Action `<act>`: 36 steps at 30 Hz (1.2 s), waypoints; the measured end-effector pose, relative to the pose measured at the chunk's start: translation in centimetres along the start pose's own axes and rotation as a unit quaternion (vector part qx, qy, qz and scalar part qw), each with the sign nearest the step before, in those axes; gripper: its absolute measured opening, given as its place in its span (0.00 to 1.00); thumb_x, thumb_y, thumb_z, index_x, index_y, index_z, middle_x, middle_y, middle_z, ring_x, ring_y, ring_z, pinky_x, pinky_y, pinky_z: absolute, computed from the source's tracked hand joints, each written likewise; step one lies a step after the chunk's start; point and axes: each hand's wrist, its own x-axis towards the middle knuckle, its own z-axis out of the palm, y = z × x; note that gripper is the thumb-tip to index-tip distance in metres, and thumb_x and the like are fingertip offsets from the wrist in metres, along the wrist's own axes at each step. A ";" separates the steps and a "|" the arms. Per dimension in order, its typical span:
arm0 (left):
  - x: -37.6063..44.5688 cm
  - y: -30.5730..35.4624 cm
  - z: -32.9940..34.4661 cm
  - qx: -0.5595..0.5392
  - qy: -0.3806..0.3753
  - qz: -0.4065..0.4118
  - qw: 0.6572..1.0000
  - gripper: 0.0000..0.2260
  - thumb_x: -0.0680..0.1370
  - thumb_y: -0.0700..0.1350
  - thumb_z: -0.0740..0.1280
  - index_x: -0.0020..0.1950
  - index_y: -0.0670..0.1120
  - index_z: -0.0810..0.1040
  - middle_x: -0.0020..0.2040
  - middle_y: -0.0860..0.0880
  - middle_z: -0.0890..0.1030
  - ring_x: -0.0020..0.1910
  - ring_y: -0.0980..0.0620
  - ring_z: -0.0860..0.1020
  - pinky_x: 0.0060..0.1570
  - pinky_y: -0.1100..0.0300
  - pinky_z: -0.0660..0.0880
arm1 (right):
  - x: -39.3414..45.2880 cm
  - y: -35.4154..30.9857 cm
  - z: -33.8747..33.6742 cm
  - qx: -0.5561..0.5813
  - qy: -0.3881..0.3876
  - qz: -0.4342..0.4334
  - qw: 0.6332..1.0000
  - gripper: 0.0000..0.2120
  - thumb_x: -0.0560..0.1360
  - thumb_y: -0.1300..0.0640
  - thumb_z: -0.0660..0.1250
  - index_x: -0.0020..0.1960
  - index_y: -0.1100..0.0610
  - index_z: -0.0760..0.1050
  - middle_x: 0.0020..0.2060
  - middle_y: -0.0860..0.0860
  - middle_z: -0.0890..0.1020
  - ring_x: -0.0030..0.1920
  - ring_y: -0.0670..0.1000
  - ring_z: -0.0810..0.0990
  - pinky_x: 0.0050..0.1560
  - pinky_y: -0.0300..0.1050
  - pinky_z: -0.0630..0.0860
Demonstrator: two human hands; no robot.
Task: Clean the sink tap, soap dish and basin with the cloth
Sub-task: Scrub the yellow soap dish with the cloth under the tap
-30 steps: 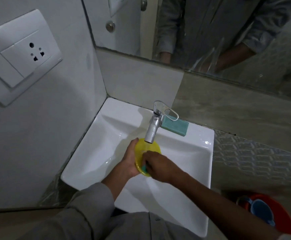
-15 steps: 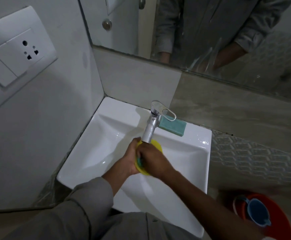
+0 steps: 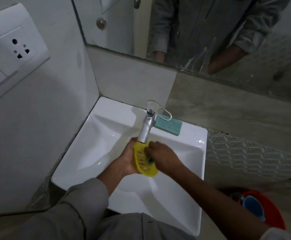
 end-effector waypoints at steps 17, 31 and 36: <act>-0.6 1.6 -3.8 0.068 0.134 0.084 0.985 0.27 0.75 0.64 0.59 0.59 0.44 0.79 0.47 0.42 0.80 0.45 0.43 0.78 0.57 0.48 0.71 | -3.0 0.0 -0.5 0.791 -0.025 0.309 0.527 0.08 0.74 0.61 0.64 0.53 0.61 0.74 0.34 0.51 0.71 0.28 0.45 0.66 0.26 0.34 0.64; -5.0 1.4 -7.9 0.101 0.245 0.146 0.953 0.26 0.74 0.65 0.63 0.61 0.46 0.77 0.48 0.41 0.81 0.39 0.43 0.81 0.31 0.54 0.78 | -0.5 -2.0 1.1 0.808 -0.017 0.339 0.481 0.12 0.80 0.49 0.60 0.43 0.55 0.70 0.31 0.50 0.71 0.23 0.43 0.62 0.19 0.32 0.56; -5.5 0.5 -7.8 0.087 0.245 0.157 0.953 0.26 0.73 0.65 0.64 0.60 0.46 0.77 0.43 0.43 0.79 0.36 0.43 0.80 0.33 0.52 0.78 | 0.0 -2.1 0.0 0.702 -0.014 0.380 0.602 0.23 0.79 0.43 0.59 0.29 0.52 0.63 0.23 0.47 0.64 0.22 0.46 0.57 0.21 0.37 0.52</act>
